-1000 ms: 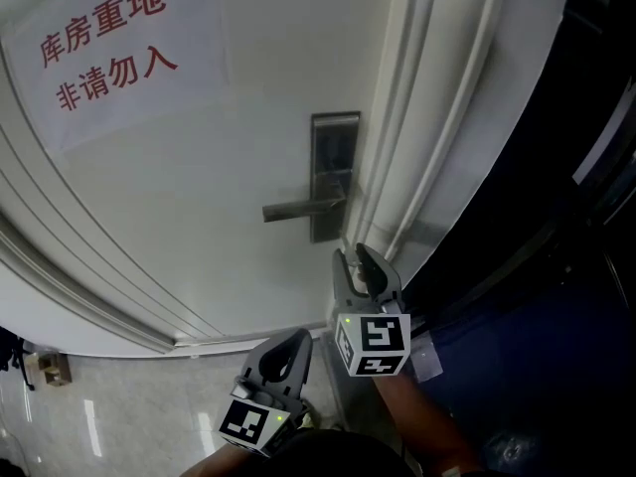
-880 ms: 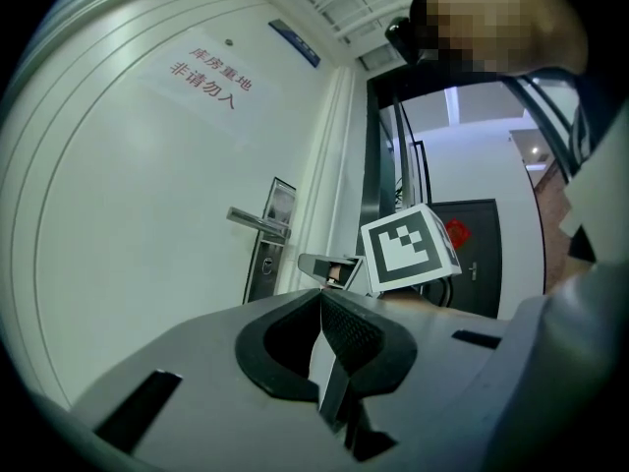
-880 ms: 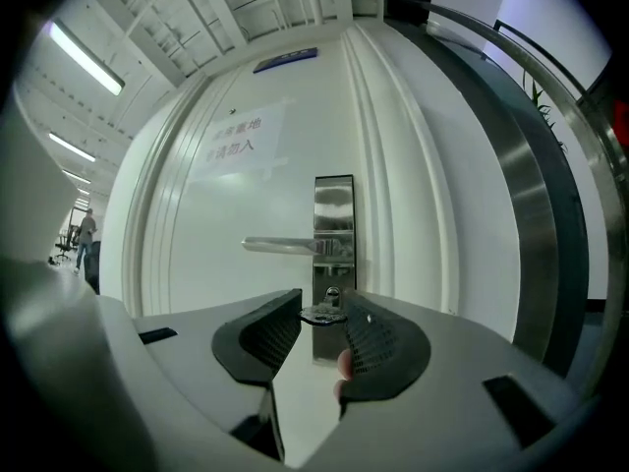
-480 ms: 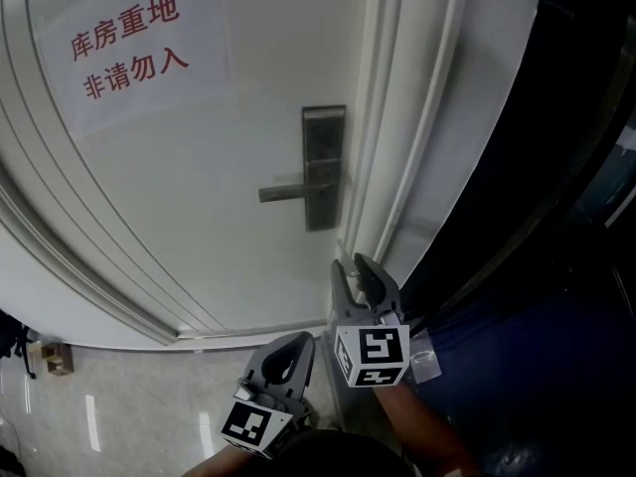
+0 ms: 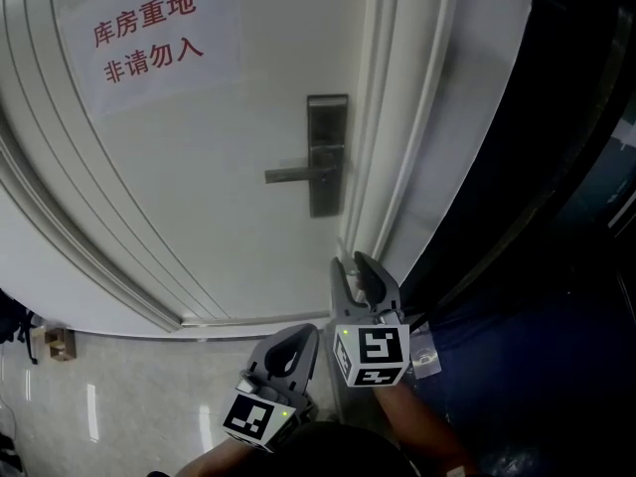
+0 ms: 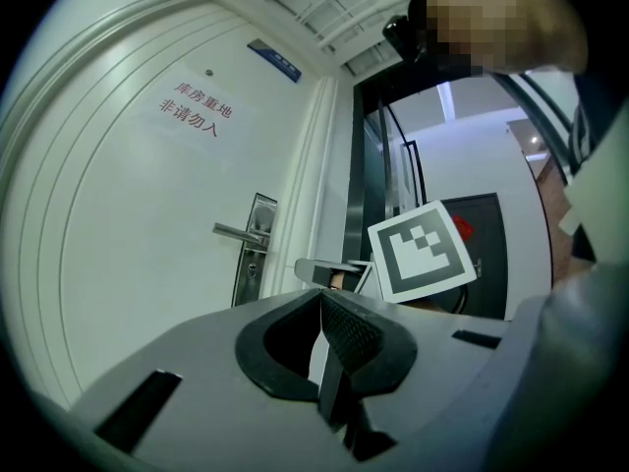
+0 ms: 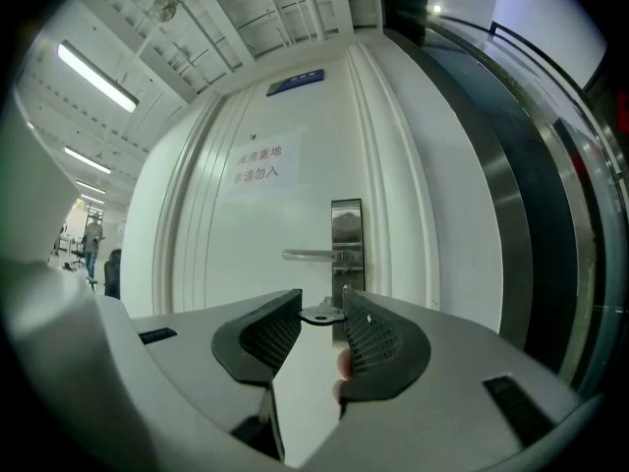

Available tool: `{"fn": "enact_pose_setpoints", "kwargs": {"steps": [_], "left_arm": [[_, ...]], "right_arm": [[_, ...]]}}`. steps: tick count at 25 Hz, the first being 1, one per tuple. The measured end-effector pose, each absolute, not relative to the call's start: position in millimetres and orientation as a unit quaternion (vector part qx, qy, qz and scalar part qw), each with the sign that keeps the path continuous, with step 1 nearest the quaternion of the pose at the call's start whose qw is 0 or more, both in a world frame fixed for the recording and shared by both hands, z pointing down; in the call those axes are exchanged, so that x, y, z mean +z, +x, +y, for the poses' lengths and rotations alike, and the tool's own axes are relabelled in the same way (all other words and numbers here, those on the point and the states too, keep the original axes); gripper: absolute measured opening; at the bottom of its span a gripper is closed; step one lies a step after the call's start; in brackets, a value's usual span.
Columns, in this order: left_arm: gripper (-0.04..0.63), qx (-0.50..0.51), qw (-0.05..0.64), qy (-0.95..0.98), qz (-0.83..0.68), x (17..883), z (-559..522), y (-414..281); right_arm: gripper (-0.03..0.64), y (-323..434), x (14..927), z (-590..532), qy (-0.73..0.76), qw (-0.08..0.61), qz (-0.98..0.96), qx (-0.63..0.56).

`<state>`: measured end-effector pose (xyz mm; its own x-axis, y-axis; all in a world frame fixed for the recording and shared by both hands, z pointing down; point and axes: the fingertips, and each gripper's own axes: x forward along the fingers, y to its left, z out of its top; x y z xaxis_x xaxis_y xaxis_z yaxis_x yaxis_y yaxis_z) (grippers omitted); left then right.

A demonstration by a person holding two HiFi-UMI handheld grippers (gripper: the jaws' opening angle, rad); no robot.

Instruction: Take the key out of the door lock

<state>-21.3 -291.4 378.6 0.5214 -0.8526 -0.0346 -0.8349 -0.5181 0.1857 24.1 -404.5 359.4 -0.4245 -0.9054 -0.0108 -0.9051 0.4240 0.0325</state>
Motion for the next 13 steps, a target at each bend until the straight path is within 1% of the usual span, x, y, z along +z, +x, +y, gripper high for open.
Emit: {"fn": "enact_pose_setpoints", "kwargs": {"steps": [13], "left_arm": [[0.006, -0.060, 0.071, 0.867, -0.489, 378.5, -285.8, -24.5]], "right_arm": [[0.138, 20.6, 357.0, -401.1, 0.535, 0.000, -0.844, -0.018]]}}
